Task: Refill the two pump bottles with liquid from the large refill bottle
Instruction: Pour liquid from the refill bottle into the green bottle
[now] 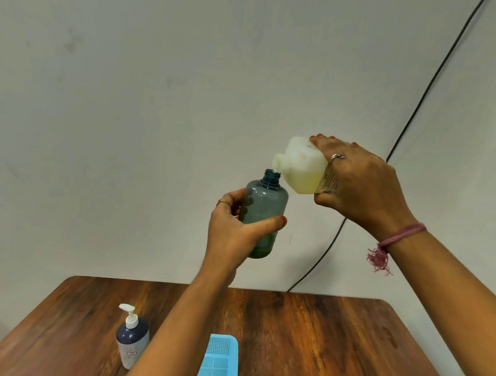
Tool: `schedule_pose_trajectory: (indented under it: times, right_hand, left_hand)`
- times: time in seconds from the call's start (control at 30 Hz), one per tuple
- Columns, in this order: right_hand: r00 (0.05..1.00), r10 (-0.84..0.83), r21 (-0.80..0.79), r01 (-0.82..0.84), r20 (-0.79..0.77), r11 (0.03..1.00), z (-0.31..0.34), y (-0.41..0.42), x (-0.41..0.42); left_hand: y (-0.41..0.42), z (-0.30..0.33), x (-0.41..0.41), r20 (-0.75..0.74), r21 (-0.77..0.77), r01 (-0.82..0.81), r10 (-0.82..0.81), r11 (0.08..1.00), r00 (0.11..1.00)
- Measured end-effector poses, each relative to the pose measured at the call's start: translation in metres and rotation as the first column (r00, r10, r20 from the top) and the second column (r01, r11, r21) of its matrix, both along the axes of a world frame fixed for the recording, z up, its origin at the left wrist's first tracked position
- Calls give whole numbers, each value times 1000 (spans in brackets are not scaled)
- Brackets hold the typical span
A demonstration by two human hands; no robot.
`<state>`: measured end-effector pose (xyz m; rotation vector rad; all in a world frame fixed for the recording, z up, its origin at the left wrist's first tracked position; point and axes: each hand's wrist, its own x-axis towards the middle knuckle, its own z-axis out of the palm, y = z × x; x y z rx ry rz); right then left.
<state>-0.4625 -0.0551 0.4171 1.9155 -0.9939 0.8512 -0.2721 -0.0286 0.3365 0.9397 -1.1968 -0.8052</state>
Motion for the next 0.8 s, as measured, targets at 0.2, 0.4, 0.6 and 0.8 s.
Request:
schedule_pose_trajectory:
  times: [0.2,0.4,0.6,0.8]
  right_hand:
    - [1000,3,-4,-3,0,1000,1,0,-1]
    - [1000,-2,-7,2,-6,1000,1,0,-1]
    - [1000,-2,-14,2,-3,1000,1,0,0]
    - [1000,-3,-16,3,-8,1000,1,0,0]
  left_hand:
    - [0,0,-1,2,1,2,-2,1000,1000]
    - [-1,-1,-1,2,3,-6,6,1000,1000]
    - [-2,0,0,-1,6,-2,2,1000,1000]
    - [-1,-1,-1,-16,7,2,-1,1000,1000]
